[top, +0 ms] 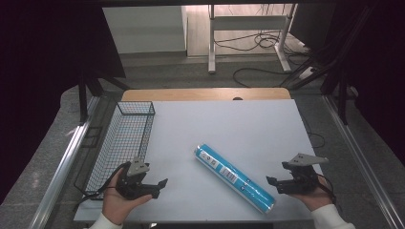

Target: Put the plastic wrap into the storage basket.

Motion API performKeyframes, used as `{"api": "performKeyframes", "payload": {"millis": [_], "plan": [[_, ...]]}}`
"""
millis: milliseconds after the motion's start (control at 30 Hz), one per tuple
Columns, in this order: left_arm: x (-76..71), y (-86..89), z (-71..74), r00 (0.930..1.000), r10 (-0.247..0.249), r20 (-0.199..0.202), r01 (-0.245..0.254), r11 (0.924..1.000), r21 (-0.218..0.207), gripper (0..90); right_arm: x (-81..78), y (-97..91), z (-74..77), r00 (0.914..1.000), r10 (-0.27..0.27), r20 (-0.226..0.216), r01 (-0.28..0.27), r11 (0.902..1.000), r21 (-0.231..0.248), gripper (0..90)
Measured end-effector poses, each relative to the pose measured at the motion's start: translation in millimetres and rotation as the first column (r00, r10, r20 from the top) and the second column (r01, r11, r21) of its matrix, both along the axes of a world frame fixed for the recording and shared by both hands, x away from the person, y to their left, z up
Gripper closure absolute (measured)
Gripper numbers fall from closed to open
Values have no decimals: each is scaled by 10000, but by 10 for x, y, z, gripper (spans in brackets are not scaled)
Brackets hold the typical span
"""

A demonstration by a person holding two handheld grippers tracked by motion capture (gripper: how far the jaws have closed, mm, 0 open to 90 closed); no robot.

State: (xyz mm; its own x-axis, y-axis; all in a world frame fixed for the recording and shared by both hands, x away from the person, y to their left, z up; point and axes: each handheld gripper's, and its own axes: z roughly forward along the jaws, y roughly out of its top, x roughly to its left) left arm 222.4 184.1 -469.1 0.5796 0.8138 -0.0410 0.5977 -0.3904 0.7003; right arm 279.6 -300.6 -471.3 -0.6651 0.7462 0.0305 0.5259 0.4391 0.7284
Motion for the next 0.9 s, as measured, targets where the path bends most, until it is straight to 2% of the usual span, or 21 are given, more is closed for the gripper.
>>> {"api": "performKeyframes", "payload": {"millis": [200,467,667,900], "plan": [[10,-5,1,10000,-67,-16,66,9999,-125,161,-21,-14,-19,10000,-30,14,30,10000,-59,160],[3,-6,-3,9999,-150,-72,150,9999,-24,161,-11,-25,-3,9999,-163,-34,163,9999,19,175],[-9,-5,-12,9998,-82,-154,82,10000,14,159,24,7,25,9995,-114,-289,113,9999,-34,183],[-15,40,-17,9997,42,-229,-43,10000,-23,158,93,106,238,9984,-176,-534,174,9998,-56,179]]}}
